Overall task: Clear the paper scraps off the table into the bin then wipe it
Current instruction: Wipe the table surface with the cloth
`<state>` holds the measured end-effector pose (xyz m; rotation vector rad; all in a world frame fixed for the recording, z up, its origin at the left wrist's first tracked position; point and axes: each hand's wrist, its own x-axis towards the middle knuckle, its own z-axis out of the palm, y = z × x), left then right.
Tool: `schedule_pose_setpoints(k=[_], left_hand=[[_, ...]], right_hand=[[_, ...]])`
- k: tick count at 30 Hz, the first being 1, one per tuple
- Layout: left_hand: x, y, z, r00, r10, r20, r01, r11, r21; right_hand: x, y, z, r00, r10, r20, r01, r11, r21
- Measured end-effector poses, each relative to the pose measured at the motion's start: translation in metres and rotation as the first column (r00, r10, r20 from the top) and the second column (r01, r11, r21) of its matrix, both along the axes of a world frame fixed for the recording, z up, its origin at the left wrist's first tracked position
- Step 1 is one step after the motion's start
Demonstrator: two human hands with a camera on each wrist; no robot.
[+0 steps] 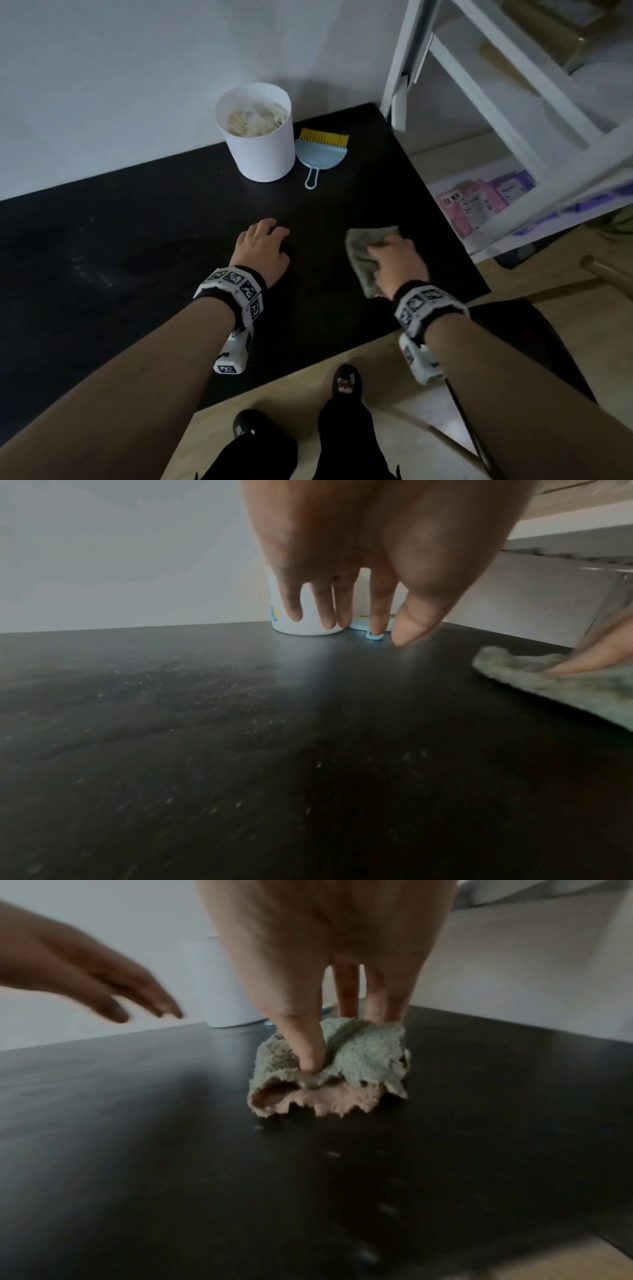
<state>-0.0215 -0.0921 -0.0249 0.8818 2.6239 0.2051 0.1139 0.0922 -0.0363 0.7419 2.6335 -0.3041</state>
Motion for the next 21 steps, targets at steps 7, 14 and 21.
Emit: schedule_pose_setpoints(k=[7, 14, 21], left_hand=[[-0.004, -0.068, 0.003, 1.0, 0.008, 0.01, -0.008, 1.0, -0.004], [-0.013, -0.124, 0.004, 0.999, 0.031, 0.027, -0.031, 1.0, 0.001], [-0.019, -0.149, 0.002, 1.0, 0.003, 0.017, -0.003, 1.0, -0.002]], right_hand=[[0.039, -0.029, 0.001, 0.924, -0.38, 0.034, 0.379, 0.925, 0.032], [-0.005, -0.143, -0.004, 0.982, -0.187, -0.017, 0.187, 0.982, -0.029], [-0.054, -0.213, -0.015, 0.982, 0.188, -0.025, -0.19, 0.978, -0.087]])
